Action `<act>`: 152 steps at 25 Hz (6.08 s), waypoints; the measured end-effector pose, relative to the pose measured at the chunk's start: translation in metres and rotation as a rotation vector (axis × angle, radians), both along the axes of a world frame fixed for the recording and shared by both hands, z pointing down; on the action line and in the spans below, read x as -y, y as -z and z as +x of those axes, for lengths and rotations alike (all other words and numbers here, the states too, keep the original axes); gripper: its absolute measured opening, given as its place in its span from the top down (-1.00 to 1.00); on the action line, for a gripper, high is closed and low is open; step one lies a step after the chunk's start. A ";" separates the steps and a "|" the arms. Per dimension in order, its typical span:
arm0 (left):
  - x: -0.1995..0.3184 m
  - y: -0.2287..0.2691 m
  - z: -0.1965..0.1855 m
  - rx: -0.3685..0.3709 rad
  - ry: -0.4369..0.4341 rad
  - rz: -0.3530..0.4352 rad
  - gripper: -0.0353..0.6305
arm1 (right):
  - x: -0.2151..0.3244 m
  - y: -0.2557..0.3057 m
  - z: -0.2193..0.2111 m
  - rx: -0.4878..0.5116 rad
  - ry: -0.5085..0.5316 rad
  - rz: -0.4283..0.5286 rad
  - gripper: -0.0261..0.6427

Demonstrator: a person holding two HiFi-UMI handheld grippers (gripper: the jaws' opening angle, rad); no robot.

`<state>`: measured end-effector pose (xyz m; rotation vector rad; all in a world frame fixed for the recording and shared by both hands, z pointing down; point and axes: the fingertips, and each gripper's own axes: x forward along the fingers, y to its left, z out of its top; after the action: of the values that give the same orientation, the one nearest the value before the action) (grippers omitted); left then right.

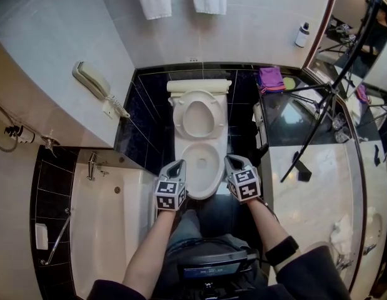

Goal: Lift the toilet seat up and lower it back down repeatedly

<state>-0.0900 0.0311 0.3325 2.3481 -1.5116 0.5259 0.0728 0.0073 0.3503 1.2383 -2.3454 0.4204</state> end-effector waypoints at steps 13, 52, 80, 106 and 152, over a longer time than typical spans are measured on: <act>0.084 -0.068 0.000 0.011 -0.058 -0.074 0.92 | 0.110 -0.042 -0.036 -0.249 0.139 0.076 0.66; 0.280 -0.208 -0.038 -0.082 -0.086 -0.172 0.92 | 0.439 -0.162 -0.136 -0.936 0.542 0.305 0.67; 0.198 -0.240 -0.018 -0.047 0.005 -0.251 0.92 | 0.248 -0.147 -0.139 -0.848 0.571 0.418 0.70; 0.096 -0.305 -0.013 -0.031 0.063 -0.287 0.92 | 0.047 -0.232 -0.139 -0.756 0.708 0.312 0.65; -0.090 -0.573 -0.023 0.094 -0.001 -0.535 0.92 | 0.002 -0.468 -0.014 -0.394 0.045 -0.116 0.87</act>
<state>-0.1126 0.1207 0.9056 1.9289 -1.2133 0.9214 0.0591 0.0053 0.8182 1.0980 -1.9818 0.2645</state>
